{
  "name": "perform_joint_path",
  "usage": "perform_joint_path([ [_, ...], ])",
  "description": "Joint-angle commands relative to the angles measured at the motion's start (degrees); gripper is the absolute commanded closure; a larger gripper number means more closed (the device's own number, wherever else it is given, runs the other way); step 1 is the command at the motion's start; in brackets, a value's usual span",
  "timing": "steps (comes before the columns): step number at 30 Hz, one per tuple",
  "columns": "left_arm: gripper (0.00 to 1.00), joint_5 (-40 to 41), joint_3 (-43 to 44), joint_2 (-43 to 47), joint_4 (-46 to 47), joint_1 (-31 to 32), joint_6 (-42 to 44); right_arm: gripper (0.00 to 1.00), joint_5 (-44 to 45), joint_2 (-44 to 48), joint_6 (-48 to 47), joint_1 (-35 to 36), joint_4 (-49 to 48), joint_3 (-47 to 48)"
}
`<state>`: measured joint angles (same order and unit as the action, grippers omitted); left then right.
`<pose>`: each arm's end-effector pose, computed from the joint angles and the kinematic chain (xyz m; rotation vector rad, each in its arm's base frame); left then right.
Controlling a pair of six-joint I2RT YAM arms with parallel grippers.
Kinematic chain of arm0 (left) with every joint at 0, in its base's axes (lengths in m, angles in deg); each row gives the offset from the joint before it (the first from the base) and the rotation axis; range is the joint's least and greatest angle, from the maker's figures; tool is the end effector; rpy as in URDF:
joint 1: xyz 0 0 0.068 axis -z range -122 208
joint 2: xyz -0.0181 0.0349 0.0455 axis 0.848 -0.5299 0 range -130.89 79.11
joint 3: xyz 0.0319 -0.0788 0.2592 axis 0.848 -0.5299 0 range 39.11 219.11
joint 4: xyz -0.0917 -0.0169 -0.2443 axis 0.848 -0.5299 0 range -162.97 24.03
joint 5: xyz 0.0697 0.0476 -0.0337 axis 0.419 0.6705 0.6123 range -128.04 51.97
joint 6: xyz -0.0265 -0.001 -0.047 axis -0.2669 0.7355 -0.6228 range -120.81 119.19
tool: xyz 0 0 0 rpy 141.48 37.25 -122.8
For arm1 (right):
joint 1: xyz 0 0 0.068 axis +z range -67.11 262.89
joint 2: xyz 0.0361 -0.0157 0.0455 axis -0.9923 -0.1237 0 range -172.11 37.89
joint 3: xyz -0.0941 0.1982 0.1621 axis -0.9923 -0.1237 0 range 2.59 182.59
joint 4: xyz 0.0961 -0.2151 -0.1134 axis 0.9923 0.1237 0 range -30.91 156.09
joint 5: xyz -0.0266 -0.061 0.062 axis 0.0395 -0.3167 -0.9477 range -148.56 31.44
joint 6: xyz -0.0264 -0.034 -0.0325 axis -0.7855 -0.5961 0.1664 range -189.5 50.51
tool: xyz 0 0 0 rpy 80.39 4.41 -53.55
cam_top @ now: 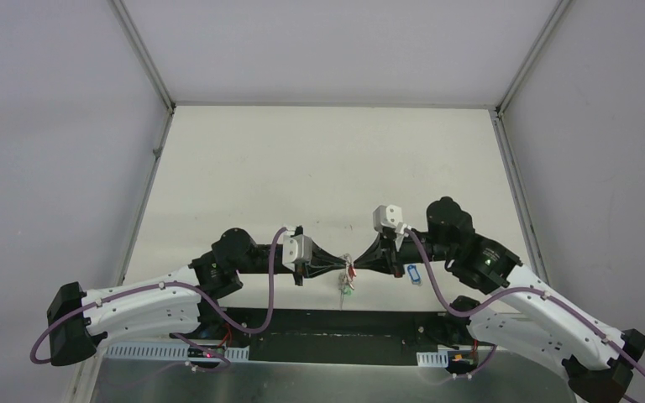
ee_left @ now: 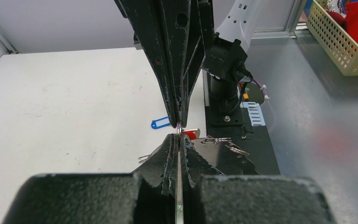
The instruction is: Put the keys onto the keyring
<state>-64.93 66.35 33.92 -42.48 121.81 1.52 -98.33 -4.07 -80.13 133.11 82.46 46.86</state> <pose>0.0697 -0.1783 0.2925 1.1914 1.0792 -1.1948 0.0856 0.1380 0.3234 -1.4094 1.4407 1.1203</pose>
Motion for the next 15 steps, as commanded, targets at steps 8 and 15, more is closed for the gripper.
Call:
perform_joint_path([
  [8,1.0,1.14,0.97,1.04,5.45,0.52,-0.14,0.61,2.36,-1.72,-1.84,-0.12,2.42,2.41],
  [15,1.0,1.31,0.99,0.82,5.01,0.57,-0.13,0.53,-1.07,1.68,-0.96,-0.12,-1.57,1.61],
])
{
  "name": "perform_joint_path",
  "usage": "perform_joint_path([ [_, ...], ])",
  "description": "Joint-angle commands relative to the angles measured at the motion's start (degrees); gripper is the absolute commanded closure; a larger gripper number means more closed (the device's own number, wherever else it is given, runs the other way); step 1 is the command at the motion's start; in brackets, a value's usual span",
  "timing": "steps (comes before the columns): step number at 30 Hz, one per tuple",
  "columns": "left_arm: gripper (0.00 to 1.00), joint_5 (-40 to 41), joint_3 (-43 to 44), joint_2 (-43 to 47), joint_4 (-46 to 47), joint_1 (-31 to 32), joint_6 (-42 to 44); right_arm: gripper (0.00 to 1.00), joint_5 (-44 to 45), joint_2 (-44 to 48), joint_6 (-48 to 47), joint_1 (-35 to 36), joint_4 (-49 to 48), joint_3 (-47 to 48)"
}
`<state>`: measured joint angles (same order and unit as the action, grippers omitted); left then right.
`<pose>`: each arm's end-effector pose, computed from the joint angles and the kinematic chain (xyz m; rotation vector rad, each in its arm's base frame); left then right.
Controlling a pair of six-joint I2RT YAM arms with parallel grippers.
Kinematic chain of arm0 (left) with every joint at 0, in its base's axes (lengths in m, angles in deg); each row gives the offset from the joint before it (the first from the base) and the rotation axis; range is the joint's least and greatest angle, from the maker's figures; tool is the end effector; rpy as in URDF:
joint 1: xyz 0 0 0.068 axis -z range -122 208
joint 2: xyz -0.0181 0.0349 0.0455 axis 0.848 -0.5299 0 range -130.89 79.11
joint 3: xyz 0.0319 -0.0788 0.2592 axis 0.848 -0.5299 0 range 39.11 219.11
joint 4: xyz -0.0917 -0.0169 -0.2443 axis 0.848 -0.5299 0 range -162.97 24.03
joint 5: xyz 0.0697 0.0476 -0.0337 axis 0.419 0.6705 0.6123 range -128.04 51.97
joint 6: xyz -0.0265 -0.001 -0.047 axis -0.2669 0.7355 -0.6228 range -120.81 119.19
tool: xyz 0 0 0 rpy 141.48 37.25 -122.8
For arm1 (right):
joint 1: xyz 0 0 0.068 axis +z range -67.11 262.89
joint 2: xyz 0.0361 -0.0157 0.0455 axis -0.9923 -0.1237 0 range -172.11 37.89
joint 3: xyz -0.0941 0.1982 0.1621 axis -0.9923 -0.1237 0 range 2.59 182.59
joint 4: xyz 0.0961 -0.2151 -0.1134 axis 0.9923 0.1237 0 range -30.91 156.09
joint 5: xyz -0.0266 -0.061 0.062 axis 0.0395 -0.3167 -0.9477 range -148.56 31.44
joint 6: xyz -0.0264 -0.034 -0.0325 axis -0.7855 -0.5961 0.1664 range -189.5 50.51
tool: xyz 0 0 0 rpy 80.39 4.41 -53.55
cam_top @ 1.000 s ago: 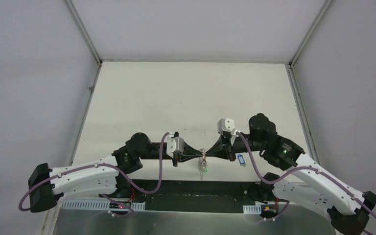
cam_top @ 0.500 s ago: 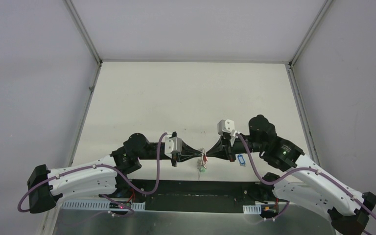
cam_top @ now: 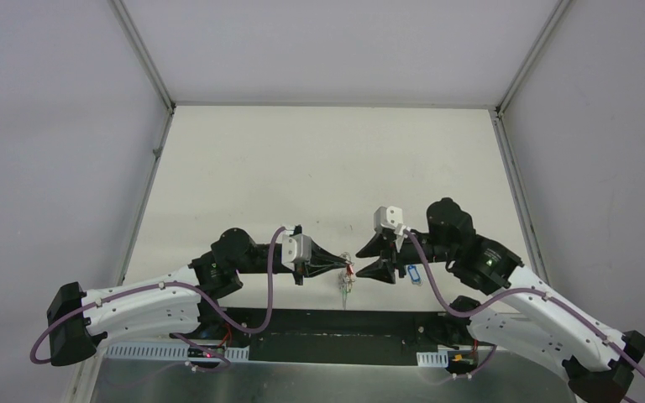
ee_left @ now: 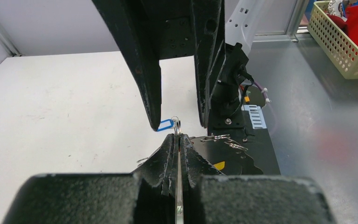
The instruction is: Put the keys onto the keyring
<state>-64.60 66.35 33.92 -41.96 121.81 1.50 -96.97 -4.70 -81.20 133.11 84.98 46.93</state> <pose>0.0699 -0.1782 0.2935 1.1827 1.0736 -1.1917 0.0867 0.1384 0.3179 -1.4238 1.4912 1.0909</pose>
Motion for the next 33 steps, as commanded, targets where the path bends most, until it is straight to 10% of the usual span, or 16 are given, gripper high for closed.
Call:
perform_joint_path([
  [1,1.0,0.99,0.97,0.67,4.39,0.53,-0.14,0.53,-2.97,2.47,0.63,-0.12,-4.98,1.39],
  [13,1.0,0.82,1.32,0.41,4.13,0.53,-0.37,0.55,-5.41,-1.62,2.22,-0.12,-11.09,1.71],
  [24,1.0,0.9,1.8,0.65,2.03,0.53,-0.17,1.0,-6.48,-2.21,4.31,-0.12,-11.99,1.42],
  [33,0.84,3.54,3.9,2.61,-6.89,0.52,1.88,1.0,-5.96,-3.79,0.84,-0.12,-4.56,4.13],
])
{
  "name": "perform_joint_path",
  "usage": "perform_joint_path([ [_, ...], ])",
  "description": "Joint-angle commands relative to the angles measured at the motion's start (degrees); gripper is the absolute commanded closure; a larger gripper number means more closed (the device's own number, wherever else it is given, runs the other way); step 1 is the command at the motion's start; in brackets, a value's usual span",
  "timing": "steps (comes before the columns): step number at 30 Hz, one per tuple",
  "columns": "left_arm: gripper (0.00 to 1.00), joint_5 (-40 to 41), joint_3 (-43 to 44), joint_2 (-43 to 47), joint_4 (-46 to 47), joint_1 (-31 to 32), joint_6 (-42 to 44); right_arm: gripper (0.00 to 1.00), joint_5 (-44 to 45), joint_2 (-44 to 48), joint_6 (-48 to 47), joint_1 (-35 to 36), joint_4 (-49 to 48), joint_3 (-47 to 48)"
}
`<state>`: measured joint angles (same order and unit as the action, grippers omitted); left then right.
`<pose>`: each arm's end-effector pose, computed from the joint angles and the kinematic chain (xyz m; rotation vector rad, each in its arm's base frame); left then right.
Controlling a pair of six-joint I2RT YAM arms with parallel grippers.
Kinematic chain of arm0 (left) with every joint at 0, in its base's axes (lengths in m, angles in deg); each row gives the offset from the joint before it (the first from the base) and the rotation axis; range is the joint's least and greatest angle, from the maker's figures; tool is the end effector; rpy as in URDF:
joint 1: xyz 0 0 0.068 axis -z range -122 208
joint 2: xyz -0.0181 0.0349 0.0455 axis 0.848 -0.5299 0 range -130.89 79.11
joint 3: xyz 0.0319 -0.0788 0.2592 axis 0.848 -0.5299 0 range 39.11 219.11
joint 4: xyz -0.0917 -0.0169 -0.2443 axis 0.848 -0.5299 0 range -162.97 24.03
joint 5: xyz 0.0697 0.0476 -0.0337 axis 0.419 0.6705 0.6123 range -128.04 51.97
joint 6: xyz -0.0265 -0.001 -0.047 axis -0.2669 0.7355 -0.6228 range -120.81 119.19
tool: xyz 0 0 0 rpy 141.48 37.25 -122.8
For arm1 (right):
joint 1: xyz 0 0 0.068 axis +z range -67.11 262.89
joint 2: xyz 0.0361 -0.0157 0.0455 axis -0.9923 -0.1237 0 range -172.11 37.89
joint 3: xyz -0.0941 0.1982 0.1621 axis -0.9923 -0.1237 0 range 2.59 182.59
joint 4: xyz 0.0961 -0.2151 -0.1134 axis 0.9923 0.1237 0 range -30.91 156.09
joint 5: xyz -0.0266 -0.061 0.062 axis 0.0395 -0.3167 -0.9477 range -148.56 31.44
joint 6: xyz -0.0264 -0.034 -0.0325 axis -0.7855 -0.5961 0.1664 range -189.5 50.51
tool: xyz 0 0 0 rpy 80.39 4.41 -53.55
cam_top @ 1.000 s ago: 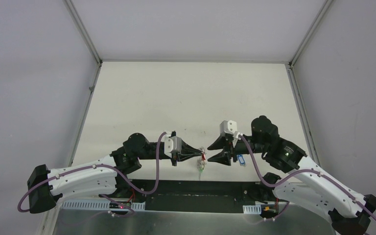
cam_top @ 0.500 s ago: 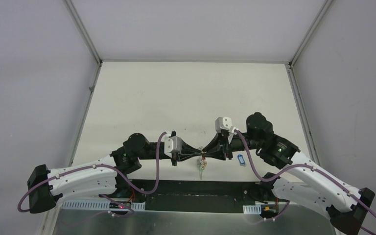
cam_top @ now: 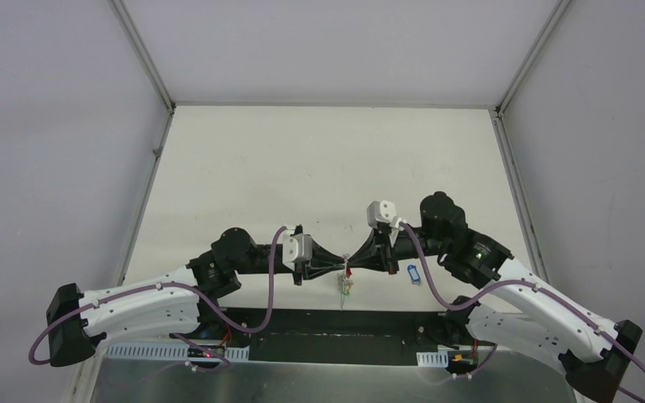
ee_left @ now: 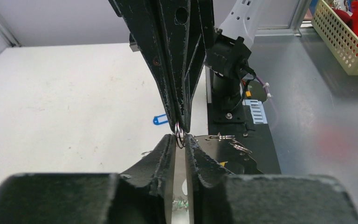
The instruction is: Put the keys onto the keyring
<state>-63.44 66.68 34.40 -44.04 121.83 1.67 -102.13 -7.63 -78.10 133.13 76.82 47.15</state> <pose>0.0700 -0.1773 0.2932 1.1798 1.1030 -1.1743 0.0937 0.1506 0.3257 -1.4151 1.3946 1.2004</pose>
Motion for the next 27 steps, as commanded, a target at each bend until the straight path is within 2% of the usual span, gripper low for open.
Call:
perform_joint_path([
  [1,0.8,3.07,4.38,2.31,-7.82,0.5,2.3,1.0,-0.44,-1.46,-3.27,-0.14,5.3,4.69],
  [5,0.73,4.33,8.37,1.49,-19.23,0.55,6.24,1.0,0.6,-3.83,-5.69,-0.14,12.58,7.83],
  [9,0.72,4.05,11.33,-1.28,-26.06,0.53,8.76,1.0,1.85,-6.48,-6.25,-0.14,17.34,10.4],
  [18,0.68,-1.47,16.39,-9.87,-26.7,0.91,9.12,1.0,3.2,-11.43,-5.39,-0.14,21.08,13.62],
  [27,0.69,-2.77,16.78,-11.68,-25.76,1.73,9.12,1.0,3.58,-11.64,-4.52,-0.14,20.28,13.5],
])
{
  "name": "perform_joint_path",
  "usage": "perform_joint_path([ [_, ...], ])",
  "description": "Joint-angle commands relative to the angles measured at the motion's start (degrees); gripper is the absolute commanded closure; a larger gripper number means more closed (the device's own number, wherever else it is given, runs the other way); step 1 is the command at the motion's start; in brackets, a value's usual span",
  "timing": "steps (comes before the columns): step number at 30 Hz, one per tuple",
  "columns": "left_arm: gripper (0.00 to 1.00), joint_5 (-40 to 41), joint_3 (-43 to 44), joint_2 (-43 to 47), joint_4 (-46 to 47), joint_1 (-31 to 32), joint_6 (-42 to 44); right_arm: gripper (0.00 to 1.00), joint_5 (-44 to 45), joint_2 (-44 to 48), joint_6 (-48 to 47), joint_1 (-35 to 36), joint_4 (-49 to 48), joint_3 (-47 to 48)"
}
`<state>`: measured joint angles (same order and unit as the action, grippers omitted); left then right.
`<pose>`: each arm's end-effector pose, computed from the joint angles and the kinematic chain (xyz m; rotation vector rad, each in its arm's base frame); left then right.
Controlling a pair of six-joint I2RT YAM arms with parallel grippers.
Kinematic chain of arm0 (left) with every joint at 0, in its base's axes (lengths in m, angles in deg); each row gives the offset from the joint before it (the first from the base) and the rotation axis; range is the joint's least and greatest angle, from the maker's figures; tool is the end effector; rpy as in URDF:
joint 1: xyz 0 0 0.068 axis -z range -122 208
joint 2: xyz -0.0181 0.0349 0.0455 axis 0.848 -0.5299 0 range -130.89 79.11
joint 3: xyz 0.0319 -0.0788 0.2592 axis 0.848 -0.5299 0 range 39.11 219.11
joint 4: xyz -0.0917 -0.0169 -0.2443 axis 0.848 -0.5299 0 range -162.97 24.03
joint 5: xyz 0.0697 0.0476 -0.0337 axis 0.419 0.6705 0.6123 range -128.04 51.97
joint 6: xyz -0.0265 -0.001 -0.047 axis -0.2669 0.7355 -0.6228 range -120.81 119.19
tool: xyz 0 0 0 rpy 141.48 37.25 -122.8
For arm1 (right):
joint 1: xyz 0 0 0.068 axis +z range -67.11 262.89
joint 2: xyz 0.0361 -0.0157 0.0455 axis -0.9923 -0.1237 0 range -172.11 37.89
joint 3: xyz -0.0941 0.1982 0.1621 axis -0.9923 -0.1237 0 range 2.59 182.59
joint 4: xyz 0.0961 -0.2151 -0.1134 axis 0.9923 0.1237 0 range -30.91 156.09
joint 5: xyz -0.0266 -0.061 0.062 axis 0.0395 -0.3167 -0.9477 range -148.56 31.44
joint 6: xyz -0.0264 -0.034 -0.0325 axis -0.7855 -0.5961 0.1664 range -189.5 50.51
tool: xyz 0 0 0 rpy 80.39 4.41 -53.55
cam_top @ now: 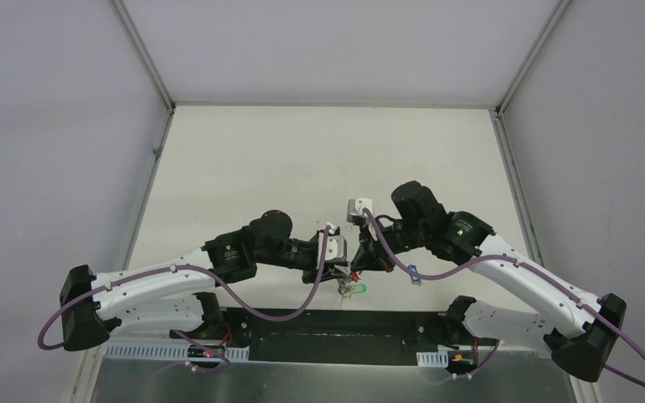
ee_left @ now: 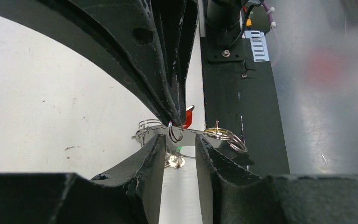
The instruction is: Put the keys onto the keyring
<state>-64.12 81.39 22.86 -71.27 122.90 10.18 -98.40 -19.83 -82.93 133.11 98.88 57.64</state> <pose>0.0815 -0.2109 0.2971 1.4832 1.3695 -1.0522 0.1115 0.1692 0.3167 -1.5441 1.7830 1.1246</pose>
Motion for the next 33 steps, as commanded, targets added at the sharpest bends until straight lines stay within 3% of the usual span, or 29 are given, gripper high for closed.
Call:
perform_joint_path([
  [1,0.71,-2.09,2.01,-0.22,1.6,0.74,0.47,1.0,-0.16,0.65,0.4,-0.12,-1.94,2.97],
  [8,0.84,-1.37,1.28,-0.32,2.98,1.03,-0.01,1.0,-0.82,1.1,1.32,-0.12,-3.28,2.37],
  [16,0.8,0.22,1.06,-0.22,4.19,1.1,-0.62,1.0,-1.36,1.48,1.46,-0.12,-3.84,1.86],
  [18,0.86,0.19,0.83,-0.2,4.47,1.1,-0.7,1.0,-1.35,1.64,1.47,-0.12,-3.93,1.74],
  [20,0.98,0.14,0.67,-0.14,4.59,1.1,-0.65,1.0,-1.15,1.66,1.48,-0.12,-3.89,1.73],
  [25,1.0,0.82,-0.14,1.04,5.19,1.12,-1.32,1.0,-0.11,2.04,1.41,-0.12,-4.47,1.13],
  [26,1.0,1.12,-0.36,1.27,5.21,1.1,-1.46,0.98,0.56,2.32,1.72,-0.12,-4.71,1.05],
  [28,1.0,1.63,-0.77,1.93,5.21,1.1,-1.89,0.71,2.43,3.43,2.02,-0.12,-5.32,0.67],
  [30,1.0,2.17,-1.24,2.7,6.9,1.1,-2.44,0.54,4.85,5.83,2.43,-0.12,-6.43,-0.21],
  [33,1.0,2.43,-2.99,4.11,10.12,1.1,-3.46,0.44,7.88,10.52,2.76,-0.11,-9.28,-2.83],
])
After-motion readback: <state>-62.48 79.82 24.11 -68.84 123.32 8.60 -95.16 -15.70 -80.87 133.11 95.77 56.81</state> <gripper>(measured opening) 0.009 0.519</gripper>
